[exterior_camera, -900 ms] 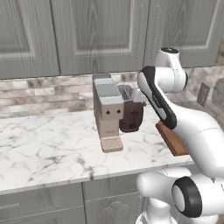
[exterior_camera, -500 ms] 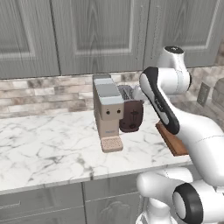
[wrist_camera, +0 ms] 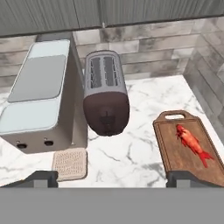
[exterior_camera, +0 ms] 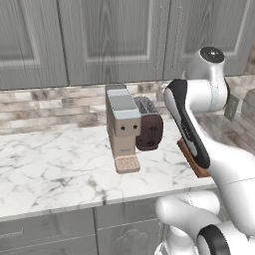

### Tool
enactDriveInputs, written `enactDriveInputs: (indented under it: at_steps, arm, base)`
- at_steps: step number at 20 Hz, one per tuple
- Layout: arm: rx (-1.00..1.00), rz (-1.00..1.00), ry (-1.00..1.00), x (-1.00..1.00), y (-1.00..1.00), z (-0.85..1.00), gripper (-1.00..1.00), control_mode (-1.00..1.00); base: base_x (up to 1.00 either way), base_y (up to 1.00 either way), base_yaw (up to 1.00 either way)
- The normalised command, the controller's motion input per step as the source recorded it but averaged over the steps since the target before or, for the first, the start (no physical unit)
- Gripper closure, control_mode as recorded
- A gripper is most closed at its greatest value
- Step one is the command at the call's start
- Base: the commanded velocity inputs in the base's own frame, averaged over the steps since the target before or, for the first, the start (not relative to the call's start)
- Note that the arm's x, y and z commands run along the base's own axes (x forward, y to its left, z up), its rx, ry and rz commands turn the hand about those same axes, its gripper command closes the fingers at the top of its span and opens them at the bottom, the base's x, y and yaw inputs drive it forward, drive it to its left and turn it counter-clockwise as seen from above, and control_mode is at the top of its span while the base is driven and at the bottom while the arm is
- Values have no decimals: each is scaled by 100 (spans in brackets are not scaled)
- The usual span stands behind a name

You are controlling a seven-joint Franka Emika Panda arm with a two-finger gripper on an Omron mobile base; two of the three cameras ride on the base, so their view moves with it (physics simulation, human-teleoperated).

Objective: Open the cabinet, retrieve the rolling pin, and place it next to the meat on the cutting board to prepare for tenderizing.

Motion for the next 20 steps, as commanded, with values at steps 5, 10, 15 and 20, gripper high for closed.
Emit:
enactDriveInputs:
  at_steps: [5, 10, 15, 20]
  arm:
    - [0, -9, -30, 0, 0, 65, -100, -100]
    - [0, 2, -39, 0, -6, 54, -100, -100]
    - [0, 11, -47, -12, -6, 38, -100, -100]
    - [-4, 8, -48, -30, -16, 21, -100, -100]
  base:
    - [0, 0, 0]
    - [0, 0, 0]
    - [0, 0, 0]
    - [0, 0, 0]
